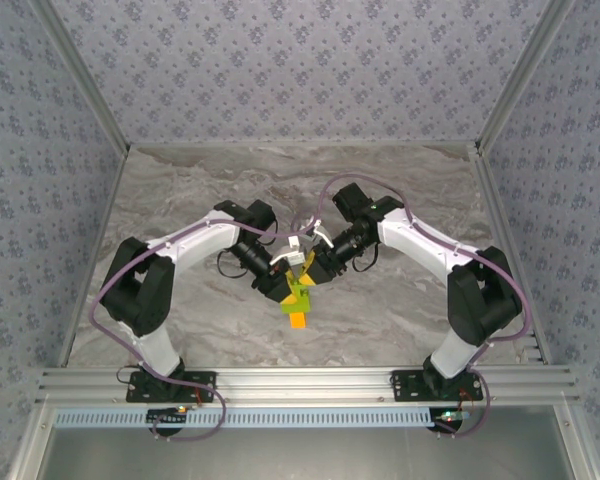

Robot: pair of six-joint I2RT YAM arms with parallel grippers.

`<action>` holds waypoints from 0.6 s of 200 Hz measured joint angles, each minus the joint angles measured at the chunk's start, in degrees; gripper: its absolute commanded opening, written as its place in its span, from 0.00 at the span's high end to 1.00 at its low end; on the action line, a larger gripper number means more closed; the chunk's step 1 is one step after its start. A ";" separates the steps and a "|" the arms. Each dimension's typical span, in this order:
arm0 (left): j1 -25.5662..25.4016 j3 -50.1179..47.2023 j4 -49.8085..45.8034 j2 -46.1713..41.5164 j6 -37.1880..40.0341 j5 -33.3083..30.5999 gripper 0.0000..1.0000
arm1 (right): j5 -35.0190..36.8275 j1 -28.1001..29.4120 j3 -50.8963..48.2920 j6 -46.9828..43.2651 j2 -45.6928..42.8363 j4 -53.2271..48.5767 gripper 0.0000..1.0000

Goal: Assemble a carrot with lego

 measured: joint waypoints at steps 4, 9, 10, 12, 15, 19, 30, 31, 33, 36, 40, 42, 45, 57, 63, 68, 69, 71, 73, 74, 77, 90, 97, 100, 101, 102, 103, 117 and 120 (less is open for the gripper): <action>0.00 0.00 0.00 0.00 0.00 0.00 0.81 | 0.00 0.00 -0.02 -0.02 0.00 -0.02 0.86; 0.02 0.00 0.00 0.00 0.00 0.00 0.81 | 0.02 0.00 -0.02 -0.07 0.00 -0.02 0.86; 0.02 0.00 0.00 0.00 0.00 0.00 0.81 | 0.04 0.00 -0.02 -0.13 0.00 -0.02 0.86; 0.02 0.00 0.00 0.00 0.00 0.00 0.81 | 0.04 0.00 -0.02 -0.17 0.00 -0.02 0.86; 0.04 0.00 0.00 0.00 0.00 0.00 0.81 | 0.07 0.00 -0.02 -0.22 0.00 -0.02 0.86; 0.04 -0.04 0.00 0.00 0.00 0.00 0.81 | 0.09 0.02 -0.02 -0.26 0.00 -0.02 0.86; 0.04 -0.07 0.00 0.00 0.00 0.00 0.81 | 0.13 0.04 -0.02 -0.55 0.00 -0.04 0.87; 0.04 -0.07 0.00 0.00 0.00 0.00 0.81 | 0.13 0.04 -0.02 -0.59 0.00 -0.04 0.87; 0.04 -0.11 0.02 0.00 0.00 0.00 0.81 | 0.13 0.04 -0.02 -0.63 0.00 -0.04 0.87; 0.04 -0.13 0.02 0.00 0.00 0.02 0.81 | 0.13 0.04 -0.02 -0.70 0.00 -0.07 0.87; 0.04 -0.15 0.04 0.00 0.00 0.02 0.81 | 0.17 0.04 -0.02 -0.83 0.00 -0.07 0.87; 0.04 -0.15 0.04 0.00 0.00 0.02 0.81 | 0.20 0.04 -0.02 -0.87 0.00 -0.09 0.87; 0.04 -0.15 0.07 0.00 0.00 0.02 0.81 | 0.26 0.07 -0.02 -0.98 0.00 -0.09 0.87; 0.07 -0.22 0.22 0.00 0.00 0.02 0.81 | 0.28 0.04 -0.09 -1.27 0.00 -0.07 0.87; 0.11 -0.22 0.26 0.00 0.00 0.02 0.81 | 0.28 0.04 -0.17 -1.38 -0.02 -0.04 0.87; 0.11 -0.26 0.31 0.00 0.00 0.02 0.81 | 0.28 0.04 -0.28 -1.46 -0.07 0.02 0.87; 0.11 -0.26 0.31 0.00 0.00 0.02 0.81 | 0.26 0.04 -0.28 -1.46 -0.07 0.04 0.86; 0.13 -0.26 0.31 0.00 0.02 0.00 0.81 | 0.26 0.04 -0.35 -1.49 -0.09 0.11 0.86; 0.13 -0.26 0.31 0.00 0.00 0.00 0.81 | 0.26 0.04 -0.39 -1.49 -0.11 0.15 0.86; 0.13 -0.26 0.33 0.00 0.02 0.00 0.81 | 0.26 0.04 -0.44 -1.49 -0.13 0.22 0.86; 0.13 -0.28 0.35 0.00 0.00 0.02 0.81 | 0.26 0.04 -0.50 -1.51 -0.22 0.31 0.86; 0.22 -0.35 0.44 0.00 0.02 0.28 0.81 | 0.28 0.04 -0.74 -1.51 -0.55 0.66 0.86; 0.28 -0.37 0.44 0.00 0.04 0.46 0.81 | 0.33 0.04 -0.83 -1.53 -0.66 0.90 0.86; 0.33 -0.37 0.46 0.00 0.04 0.46 0.81 | 0.31 0.04 -0.83 -1.53 -0.68 0.96 0.86; 0.33 -0.37 0.44 0.00 0.04 0.48 0.81 | 0.33 0.04 -0.83 -1.53 -0.70 0.98 0.86; 0.33 -0.35 0.46 0.00 0.04 0.50 0.81 | 0.33 0.04 -0.83 -1.51 -0.70 1.01 0.86; 0.35 -0.37 0.44 0.00 0.04 0.50 0.81 | 0.33 0.04 -0.83 -1.53 -0.72 1.05 0.86; 0.46 -0.37 0.46 0.00 0.02 0.57 0.81 | 0.50 0.04 -0.83 -1.51 -0.72 1.29 0.86; 0.48 -0.37 0.46 0.00 0.04 0.57 0.81 | 0.52 0.04 -0.83 -1.51 -0.72 1.31 0.86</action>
